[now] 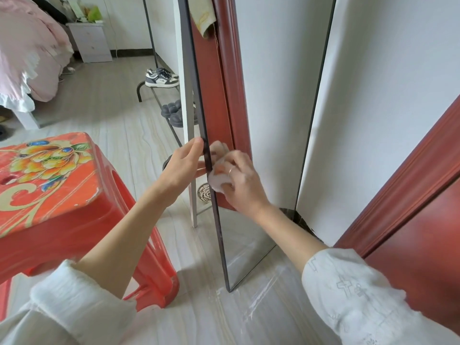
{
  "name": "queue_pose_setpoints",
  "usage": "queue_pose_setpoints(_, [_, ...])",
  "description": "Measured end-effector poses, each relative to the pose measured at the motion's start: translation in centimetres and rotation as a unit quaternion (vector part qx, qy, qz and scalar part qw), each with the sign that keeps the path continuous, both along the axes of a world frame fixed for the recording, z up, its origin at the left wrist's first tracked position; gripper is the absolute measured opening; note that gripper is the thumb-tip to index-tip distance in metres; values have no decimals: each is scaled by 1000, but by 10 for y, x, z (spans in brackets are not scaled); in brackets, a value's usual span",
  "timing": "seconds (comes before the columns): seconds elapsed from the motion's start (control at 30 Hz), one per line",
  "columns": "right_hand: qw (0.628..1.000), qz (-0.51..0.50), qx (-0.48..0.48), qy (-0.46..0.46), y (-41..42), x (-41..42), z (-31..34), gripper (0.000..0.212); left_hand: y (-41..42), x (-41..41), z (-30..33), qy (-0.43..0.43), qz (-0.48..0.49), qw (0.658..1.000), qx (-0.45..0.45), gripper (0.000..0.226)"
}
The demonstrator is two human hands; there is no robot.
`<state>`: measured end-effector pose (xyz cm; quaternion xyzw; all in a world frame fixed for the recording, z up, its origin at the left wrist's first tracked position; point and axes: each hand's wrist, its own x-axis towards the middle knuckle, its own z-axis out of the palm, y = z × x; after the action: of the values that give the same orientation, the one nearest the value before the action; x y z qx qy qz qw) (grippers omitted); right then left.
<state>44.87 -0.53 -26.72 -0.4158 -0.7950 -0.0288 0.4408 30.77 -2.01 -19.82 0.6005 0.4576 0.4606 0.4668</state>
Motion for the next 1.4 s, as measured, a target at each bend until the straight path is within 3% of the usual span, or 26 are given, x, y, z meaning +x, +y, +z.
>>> queue_pose_setpoints(0.1, [998,-20,-32,-48,-7,6,-48,13,2,0,-6,73,16,996,48,30])
queue_pose_setpoints(0.23, [975,4,-171,-141,-19,29,-88,20,7,1,-20,134,29,986,89,15])
queue_pose_setpoints(0.33, [963,-31,-250,-100,-23,50,-83,25,6,6,-31,132,66,983,113,18])
queue_pose_setpoints(0.43, [970,-110,-218,-17,-13,67,-57,26,1,16,-37,134,112,975,139,33])
queue_pose_setpoints(0.53, [984,-106,-122,75,3,64,-33,28,1,22,-38,127,122,974,144,34])
queue_pose_setpoints(0.7, [983,-115,-107,96,2,30,-53,14,-1,27,-41,124,136,972,147,28])
queue_pose_setpoints(0.83, [974,-130,-183,13,-12,29,-95,27,-1,28,-40,129,153,969,147,17])
queue_pose_setpoints(1.0, [936,-109,-321,-90,-9,66,-88,31,-5,30,-44,135,158,967,146,11])
queue_pose_setpoints(1.13, [959,-187,-209,36,7,95,-34,28,-7,33,-43,131,163,968,139,21])
queue_pose_setpoints(1.3, [968,-223,-92,64,48,113,44,30,-9,40,-43,146,185,961,142,26])
queue_pose_setpoints(1.4, [969,-212,-92,84,70,102,64,31,-8,43,-45,155,195,958,144,27])
